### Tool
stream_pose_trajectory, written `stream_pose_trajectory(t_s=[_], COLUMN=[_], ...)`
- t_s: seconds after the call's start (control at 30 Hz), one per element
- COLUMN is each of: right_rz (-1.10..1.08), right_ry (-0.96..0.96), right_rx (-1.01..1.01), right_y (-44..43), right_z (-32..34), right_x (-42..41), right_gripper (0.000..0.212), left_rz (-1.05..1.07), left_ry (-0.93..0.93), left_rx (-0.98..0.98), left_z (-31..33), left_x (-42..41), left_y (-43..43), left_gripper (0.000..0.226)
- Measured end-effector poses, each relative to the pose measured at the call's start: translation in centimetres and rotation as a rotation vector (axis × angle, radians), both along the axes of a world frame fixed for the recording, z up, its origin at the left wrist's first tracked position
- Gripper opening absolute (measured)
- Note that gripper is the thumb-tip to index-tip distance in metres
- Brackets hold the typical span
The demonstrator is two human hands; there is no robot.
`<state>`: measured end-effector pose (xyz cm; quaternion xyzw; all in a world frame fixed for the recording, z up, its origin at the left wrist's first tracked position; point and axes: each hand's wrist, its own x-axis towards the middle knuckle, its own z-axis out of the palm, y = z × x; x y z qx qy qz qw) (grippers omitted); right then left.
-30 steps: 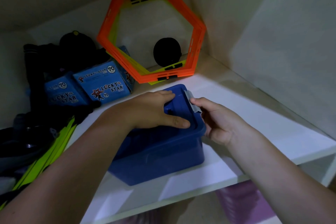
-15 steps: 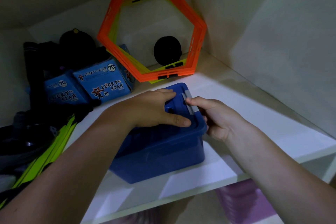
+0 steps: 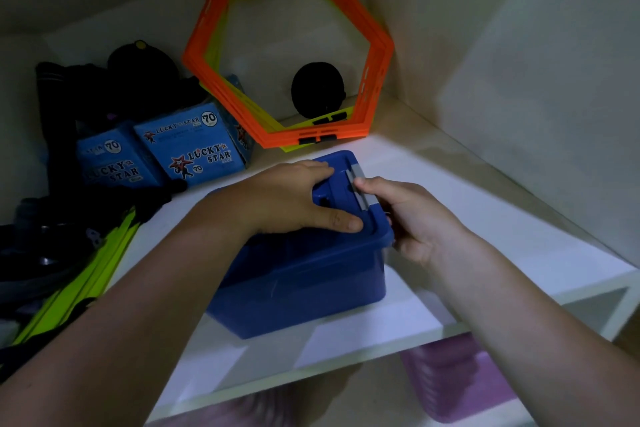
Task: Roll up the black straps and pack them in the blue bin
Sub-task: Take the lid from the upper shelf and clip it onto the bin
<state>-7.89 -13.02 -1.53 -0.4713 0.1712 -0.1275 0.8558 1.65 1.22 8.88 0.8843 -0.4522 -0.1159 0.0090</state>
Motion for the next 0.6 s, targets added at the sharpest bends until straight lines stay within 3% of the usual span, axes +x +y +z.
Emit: stream_pose_trajectory(t_s=[0.07, 0.2, 0.4, 0.5, 0.6], right_rz=[-0.020, -0.116, -0.241, -0.189, -0.105], right_ry=[0.029, 0.078, 0.035, 0.014, 0.005], right_rx=[-0.083, -0.419, -1.108, -1.386, -1.605], right_y=[0.2, -0.4, 0.7, 2.7, 5.0], right_z=[0.3, 1.2, 4.4, 6.5, 7.8], right_x=[-0.4, -1.5, -2.6, -3.0, -2.5], right_gripper=[0.059, 0.038, 0.032, 0.037, 0.045], left_rz=[0.005, 0.003, 0.084, 0.211, 0.393], left_ry=[0.004, -0.030, -0.081, -0.119, -0.042], left_rx=[-0.052, -0.156, -0.264, -0.437, -0.671], left_z=[-0.2, -0.1, 0.6, 0.1, -1.6], left_x=[-0.2, -0.7, -0.6, 0.6, 2.8], left_y=[0.4, 2.7, 8.5, 12.0, 15.6], left_gripper=[0.122, 0.096, 0.099, 0.087, 0.066])
